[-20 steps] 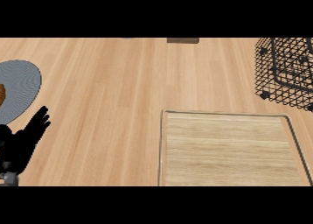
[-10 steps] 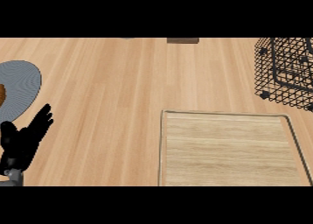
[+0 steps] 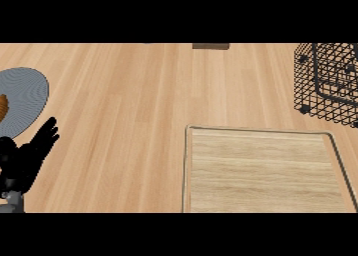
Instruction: Pick the pear from the tray and place it in the tiered basket
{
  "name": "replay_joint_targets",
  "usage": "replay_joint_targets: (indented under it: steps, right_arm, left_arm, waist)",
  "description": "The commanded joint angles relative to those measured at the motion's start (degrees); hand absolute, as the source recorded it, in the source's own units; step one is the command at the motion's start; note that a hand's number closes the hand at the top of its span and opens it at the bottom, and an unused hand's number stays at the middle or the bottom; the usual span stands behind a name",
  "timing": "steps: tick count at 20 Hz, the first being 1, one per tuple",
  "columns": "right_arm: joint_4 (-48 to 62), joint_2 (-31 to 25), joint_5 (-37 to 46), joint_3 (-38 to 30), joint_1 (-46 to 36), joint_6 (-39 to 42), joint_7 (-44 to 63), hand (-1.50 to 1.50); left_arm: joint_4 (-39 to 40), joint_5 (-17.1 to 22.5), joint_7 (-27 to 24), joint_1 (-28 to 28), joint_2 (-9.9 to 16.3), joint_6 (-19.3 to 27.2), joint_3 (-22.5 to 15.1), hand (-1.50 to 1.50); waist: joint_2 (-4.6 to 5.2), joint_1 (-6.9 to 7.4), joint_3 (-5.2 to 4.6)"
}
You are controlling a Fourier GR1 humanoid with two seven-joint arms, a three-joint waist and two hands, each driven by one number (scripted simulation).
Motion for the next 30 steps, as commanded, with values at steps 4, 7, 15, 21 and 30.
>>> replay_joint_targets:
  steps: [4, 7, 15, 21, 30]
  right_arm:
    - [5.10, -1.49, -0.99, -1.87, 0.94, 6.00, 9.11, -1.50]
    - [3.76, -0.50, -3.85, -4.54, 1.41, 4.66, 9.65, -1.50]
    - [-1.83, -3.56, -10.47, -11.52, -0.61, -5.48, 6.33, -1.50]
    - [-1.35, -10.14, -16.80, -18.68, -2.26, -3.92, 12.07, -1.50]
    - [-2.31, -20.74, -33.65, -34.51, 4.44, 3.05, 1.17, -1.50]
  left_arm:
    - [-0.43, -0.59, -0.76, 0.19, -0.02, 0.28, 0.49, 0.00]
    - [0.44, -1.20, -0.93, 1.21, -1.16, 0.59, -0.06, 0.00]
    - [0.75, -1.37, -0.65, 0.16, -0.45, 0.03, 0.57, 0.00]
    - [-1.61, 0.72, 1.12, 1.20, 1.37, -1.72, 2.50, 0.00]
    - [-0.85, -0.43, -0.98, 4.41, -0.68, 0.62, 3.14, 0.00]
  waist:
    - [0.24, 0.37, 0.07]
    - [-0.12, -0.34, 0.06]
    - [-0.11, -0.64, 0.09]
    - [-0.62, -1.41, 0.08]
    - [-1.47, -4.24, 0.15]
